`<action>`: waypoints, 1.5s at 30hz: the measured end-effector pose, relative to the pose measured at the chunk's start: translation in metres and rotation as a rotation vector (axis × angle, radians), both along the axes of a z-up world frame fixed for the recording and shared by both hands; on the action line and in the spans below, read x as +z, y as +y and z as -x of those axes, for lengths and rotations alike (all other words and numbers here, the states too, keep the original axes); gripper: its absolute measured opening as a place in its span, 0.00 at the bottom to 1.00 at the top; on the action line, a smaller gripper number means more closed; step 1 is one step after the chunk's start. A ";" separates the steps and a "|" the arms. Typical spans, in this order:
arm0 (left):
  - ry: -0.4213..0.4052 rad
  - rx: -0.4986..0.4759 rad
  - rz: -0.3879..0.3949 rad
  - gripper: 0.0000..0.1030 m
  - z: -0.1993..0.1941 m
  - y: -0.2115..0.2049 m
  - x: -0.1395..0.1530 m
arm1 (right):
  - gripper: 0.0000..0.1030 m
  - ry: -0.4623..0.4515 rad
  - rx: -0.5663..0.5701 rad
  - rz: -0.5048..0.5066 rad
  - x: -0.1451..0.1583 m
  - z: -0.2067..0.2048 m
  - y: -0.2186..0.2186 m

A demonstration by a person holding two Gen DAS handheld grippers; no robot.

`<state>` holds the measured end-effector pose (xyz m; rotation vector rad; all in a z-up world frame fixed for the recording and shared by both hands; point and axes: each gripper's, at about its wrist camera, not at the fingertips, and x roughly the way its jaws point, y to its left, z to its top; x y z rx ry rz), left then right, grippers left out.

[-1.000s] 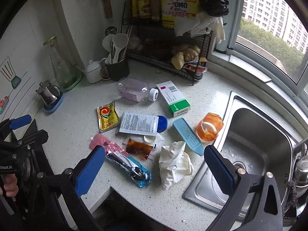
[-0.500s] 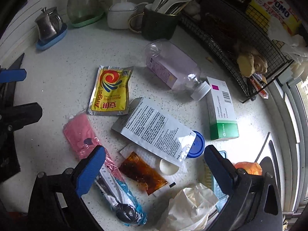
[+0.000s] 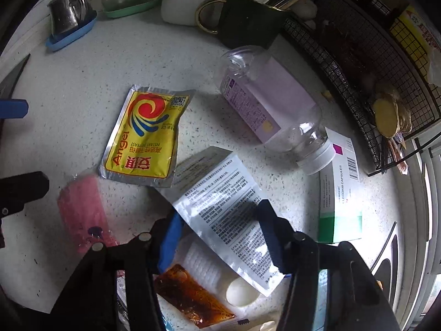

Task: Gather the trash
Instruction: 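Move both tools over the trash pile on the counter, then grasp the white leaflet with the right tool while the left tool grasps the pink wrapper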

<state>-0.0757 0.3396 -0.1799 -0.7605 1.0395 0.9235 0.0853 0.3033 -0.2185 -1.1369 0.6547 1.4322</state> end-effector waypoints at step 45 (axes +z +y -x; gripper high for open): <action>0.129 0.052 0.114 0.57 -0.115 0.088 -0.045 | 0.01 0.474 -0.330 0.024 0.068 -0.109 -0.008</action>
